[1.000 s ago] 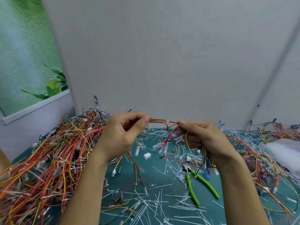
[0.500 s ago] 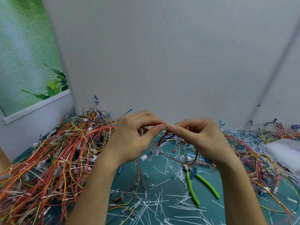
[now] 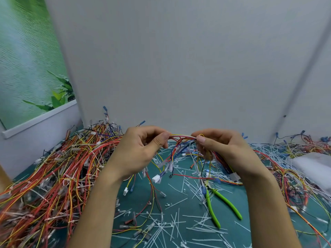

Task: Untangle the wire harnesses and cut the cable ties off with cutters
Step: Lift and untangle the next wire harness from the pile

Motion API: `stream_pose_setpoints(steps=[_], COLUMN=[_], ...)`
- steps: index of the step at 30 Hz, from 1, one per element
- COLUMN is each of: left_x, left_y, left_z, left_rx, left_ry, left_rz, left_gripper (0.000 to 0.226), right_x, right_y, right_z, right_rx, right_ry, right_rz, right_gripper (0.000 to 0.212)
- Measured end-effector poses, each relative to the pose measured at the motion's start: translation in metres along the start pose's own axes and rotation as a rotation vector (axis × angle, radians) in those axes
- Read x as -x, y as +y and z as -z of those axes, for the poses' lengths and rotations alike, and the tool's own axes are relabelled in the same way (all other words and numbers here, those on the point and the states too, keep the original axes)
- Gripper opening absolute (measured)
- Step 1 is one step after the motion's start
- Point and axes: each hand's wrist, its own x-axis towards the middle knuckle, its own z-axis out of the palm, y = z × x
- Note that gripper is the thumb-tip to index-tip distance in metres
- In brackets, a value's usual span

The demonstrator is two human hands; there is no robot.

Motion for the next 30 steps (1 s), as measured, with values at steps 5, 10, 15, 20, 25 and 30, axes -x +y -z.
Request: stream_pose_setpoints(steps=[5,10,15,20,25,30], left_x=[0.000,-0.003,0.000,-0.002,-0.002,-0.002], left_y=[-0.004,-0.006,-0.001,0.000,-0.001,0.000], left_z=[0.003,0.001,-0.002,-0.010,-0.006,-0.007], left_rx=[0.036,-0.030,-0.240,-0.385,-0.409,-0.358], left_ry=[-0.012,0.120,0.013,0.027,-0.033,-0.053], left_rz=[0.034,-0.006,0.004,0.004,0.035,0.046], left_gripper=[0.022,0.017,0.032,0.017,0.017,0.023], right_x=[-0.002,-0.006,-0.011,-0.012,-0.008,-0.006], right_y=[0.002,0.003,0.005,0.005,0.003,0.002], right_z=[-0.003,-0.012,-0.022,-0.029,-0.023,-0.017], right_rx=[-0.018,-0.010,-0.086,-0.033,0.017,-0.019], right_ry=[-0.006,0.004,0.045,0.073,0.045,0.034], right_rz=[0.017,0.010,-0.072,-0.075,-0.080,-0.111], right_gripper=[0.029,0.028,0.022,0.026,0.026,0.035])
